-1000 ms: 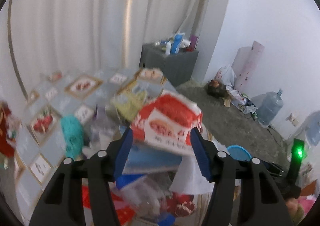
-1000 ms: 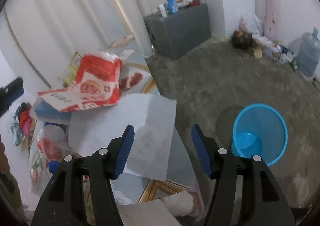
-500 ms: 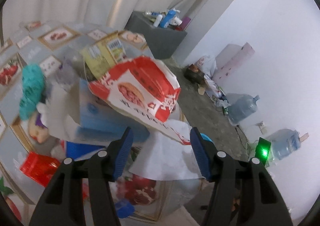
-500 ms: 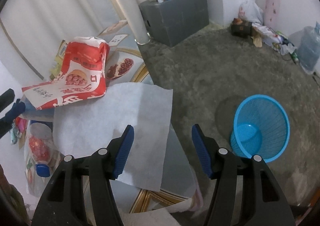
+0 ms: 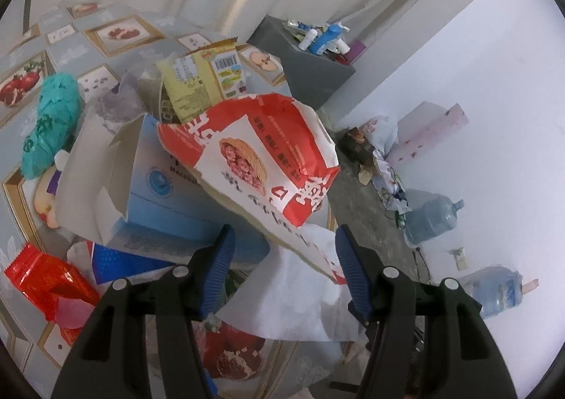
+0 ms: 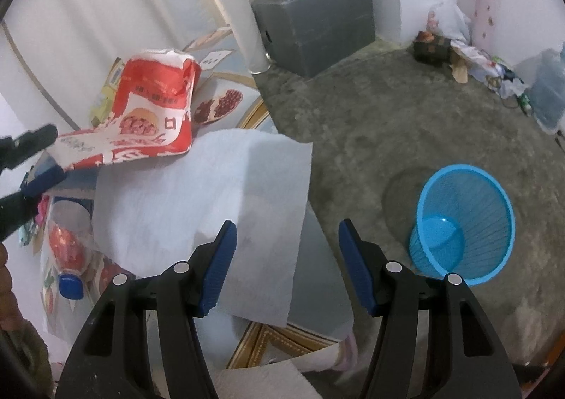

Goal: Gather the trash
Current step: 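Close the left tool on the snack bag while the right tool grasps the white tissue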

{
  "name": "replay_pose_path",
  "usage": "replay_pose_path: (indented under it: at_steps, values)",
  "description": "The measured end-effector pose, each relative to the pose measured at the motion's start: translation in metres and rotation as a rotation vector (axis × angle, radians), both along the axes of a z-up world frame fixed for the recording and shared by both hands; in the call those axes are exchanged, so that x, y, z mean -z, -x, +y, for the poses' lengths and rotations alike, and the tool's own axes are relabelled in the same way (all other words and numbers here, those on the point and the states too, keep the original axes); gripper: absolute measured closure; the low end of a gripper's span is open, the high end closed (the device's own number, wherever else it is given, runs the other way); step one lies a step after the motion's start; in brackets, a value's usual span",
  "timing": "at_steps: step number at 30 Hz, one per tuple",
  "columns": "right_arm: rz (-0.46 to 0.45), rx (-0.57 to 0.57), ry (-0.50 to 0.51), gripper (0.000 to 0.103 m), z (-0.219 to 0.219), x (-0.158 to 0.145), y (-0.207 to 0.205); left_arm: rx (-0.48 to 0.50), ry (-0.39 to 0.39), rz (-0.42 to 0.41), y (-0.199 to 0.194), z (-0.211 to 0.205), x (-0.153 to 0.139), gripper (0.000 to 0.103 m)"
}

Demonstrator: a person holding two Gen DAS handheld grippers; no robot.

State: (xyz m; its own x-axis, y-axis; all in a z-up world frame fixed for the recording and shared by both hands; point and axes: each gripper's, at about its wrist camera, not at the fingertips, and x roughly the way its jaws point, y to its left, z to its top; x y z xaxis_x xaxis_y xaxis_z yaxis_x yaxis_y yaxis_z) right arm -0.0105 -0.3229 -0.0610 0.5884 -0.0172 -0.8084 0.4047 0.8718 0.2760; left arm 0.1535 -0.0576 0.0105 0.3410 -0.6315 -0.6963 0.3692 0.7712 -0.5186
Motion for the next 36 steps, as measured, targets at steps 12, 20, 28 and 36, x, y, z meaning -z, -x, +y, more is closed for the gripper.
replay_pose_path:
  at_steps: [12, 20, 28, 36]
  values:
    - [0.017, -0.011, 0.023, 0.051, 0.004, 0.006, -0.001, -0.009, -0.024, -0.019, 0.004, -0.003, 0.006, 0.088]
    - [0.022, 0.007, 0.068, 0.068, 0.003, 0.001, 0.004, 0.017, -0.027, -0.080, 0.013, -0.007, 0.000, 0.095]
    - [0.003, 0.036, 0.069, 0.102, -0.005, -0.004, 0.011, 0.071, -0.038, -0.204, 0.033, -0.013, -0.018, 0.103]
    - [-0.075, 0.110, 0.054, 0.103, -0.026, -0.020, 0.032, 0.152, -0.027, -0.297, 0.056, -0.026, -0.038, 0.103]
